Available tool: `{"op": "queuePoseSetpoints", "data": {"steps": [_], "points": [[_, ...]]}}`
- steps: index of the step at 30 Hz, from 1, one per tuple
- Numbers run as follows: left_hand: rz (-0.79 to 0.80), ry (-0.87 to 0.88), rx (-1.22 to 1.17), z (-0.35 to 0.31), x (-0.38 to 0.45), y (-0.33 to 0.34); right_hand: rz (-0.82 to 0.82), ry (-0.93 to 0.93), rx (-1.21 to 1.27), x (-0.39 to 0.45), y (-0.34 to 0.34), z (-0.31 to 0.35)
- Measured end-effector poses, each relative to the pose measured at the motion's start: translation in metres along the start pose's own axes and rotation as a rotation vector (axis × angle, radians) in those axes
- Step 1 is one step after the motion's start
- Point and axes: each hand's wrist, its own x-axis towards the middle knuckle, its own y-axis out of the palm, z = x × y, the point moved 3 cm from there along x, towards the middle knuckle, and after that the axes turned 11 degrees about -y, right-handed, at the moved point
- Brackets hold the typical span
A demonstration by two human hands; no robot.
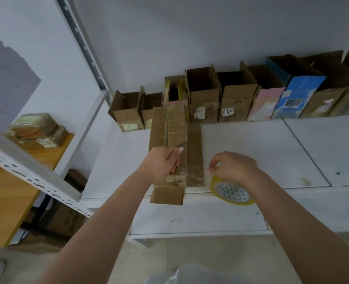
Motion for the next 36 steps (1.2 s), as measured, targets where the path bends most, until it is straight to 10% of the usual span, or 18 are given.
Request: {"op": "queuePoseSetpoints", "data": {"steps": [6, 13, 22, 33, 36], "points": [[0.047, 0.017, 0.060, -0.007, -0.003, 0.000, -0.037, -0.046, 0.089, -0.008, -0.005, -0.001], [0.374, -0.016, 0.657, -0.040, -0.006, 0.008, -0.139, -0.054, 0.114, -0.019, 0.001, -0.002], [0.358, -0.160, 0.936, -0.060, 0.004, 0.029, -0.272, -0.056, 0.062, -0.030, -0.001, 0.006], [0.145, -0.193, 0.232, -0.028, -0.005, -0.001, -0.270, 0.071, 0.138, -0.038, 0.005, -0.026], [-0.057, -0.246, 0.382, -0.027, -0.008, 0.013, -0.282, 0.072, 0.138, -0.035, 0.005, -0.026]]}}
